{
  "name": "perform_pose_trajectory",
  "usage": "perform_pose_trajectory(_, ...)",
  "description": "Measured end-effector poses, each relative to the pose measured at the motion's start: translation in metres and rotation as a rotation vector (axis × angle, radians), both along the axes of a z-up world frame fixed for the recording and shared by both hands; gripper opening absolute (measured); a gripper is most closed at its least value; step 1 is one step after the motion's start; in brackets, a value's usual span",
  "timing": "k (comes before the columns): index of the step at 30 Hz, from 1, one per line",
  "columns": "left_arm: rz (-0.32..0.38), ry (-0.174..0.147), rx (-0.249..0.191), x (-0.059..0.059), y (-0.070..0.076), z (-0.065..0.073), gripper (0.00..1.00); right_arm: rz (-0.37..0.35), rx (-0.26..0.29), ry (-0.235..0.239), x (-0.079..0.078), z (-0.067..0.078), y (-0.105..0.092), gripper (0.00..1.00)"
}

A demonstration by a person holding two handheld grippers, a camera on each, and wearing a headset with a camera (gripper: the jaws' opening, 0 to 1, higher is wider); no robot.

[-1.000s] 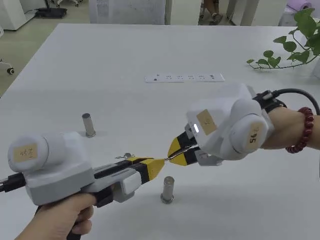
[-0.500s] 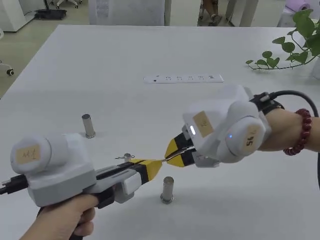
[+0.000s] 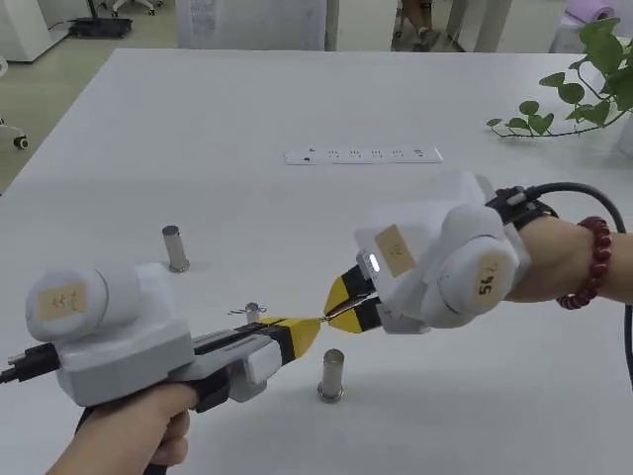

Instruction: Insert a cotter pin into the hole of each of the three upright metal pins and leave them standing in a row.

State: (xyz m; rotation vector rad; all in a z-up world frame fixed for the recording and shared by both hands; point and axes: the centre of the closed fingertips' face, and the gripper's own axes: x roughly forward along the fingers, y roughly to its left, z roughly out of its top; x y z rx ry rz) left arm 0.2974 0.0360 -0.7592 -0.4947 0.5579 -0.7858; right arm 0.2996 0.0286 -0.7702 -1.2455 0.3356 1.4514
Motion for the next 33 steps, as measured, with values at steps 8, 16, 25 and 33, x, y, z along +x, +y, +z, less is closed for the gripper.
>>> perform_pose_trajectory(8,-0.008,-0.003,0.004,0.0,0.001,0.001,0.0,0.002,0.009,0.005,-0.001,0.001,0.001,0.04)
perform_pose_trajectory(16,-0.005,-0.021,0.019,0.002,0.005,0.001,0.0,0.009,0.045,0.002,0.0,0.004,0.005,0.09)
perform_pose_trajectory(25,-0.033,-0.093,0.075,-0.001,0.008,0.003,0.0,-0.058,0.089,0.075,0.003,0.008,0.001,0.11)
perform_pose_trajectory(33,-0.102,-0.183,0.126,-0.006,0.007,0.005,0.0,-0.115,0.114,0.175,0.0,0.01,-0.008,0.12)
